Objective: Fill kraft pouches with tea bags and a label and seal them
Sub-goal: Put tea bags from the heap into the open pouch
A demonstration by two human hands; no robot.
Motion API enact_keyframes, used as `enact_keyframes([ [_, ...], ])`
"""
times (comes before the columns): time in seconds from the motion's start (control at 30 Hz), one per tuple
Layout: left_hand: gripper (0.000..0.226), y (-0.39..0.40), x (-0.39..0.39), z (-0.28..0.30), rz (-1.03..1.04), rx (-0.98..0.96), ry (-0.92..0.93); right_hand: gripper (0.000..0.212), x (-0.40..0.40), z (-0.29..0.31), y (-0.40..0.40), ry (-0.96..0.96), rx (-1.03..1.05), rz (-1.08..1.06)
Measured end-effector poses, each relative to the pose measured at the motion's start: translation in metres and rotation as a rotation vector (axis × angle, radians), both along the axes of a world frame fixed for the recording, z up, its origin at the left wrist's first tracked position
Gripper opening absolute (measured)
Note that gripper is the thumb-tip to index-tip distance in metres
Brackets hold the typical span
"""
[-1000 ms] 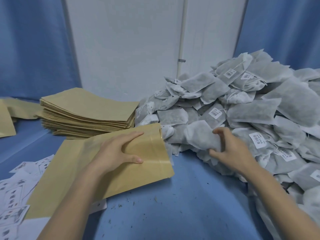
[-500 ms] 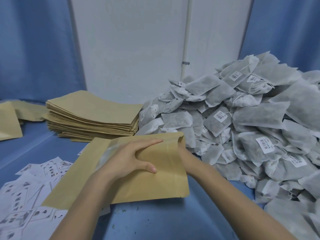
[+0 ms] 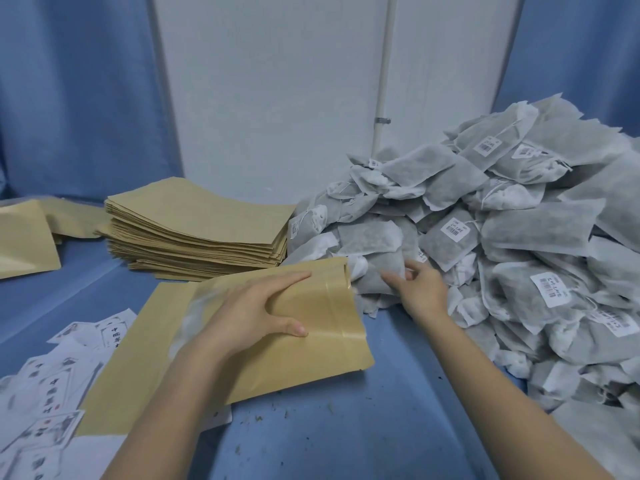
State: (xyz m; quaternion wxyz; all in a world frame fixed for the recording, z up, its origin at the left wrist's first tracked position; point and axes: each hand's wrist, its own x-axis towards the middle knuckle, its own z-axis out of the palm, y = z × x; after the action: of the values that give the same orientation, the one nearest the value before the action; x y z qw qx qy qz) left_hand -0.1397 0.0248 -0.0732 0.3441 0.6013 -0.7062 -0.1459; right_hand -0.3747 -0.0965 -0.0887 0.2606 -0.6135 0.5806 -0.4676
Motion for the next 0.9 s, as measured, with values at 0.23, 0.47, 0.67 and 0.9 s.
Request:
enact_keyframes([
  [0.23,0.08,0.001,0.001,0.001,0.026,-0.007,0.017,0.011,-0.064,0.01,0.029,-0.302,-0.048,0.008],
  [0.47,0.079,0.005,-0.003,0.005,-0.013,-0.028,0.017,0.009,-0.059,0.037,0.048,-0.275,0.047,0.345],
  [0.67,0.077,0.008,-0.006,0.007,-0.152,0.003,0.052,0.014,-0.009,0.038,0.05,-0.009,-0.086,0.311],
  [0.9,0.076,0.01,0.003,0.009,-0.131,0.009,0.084,0.019,0.004,0.029,0.047,-0.002,-0.302,0.035],
])
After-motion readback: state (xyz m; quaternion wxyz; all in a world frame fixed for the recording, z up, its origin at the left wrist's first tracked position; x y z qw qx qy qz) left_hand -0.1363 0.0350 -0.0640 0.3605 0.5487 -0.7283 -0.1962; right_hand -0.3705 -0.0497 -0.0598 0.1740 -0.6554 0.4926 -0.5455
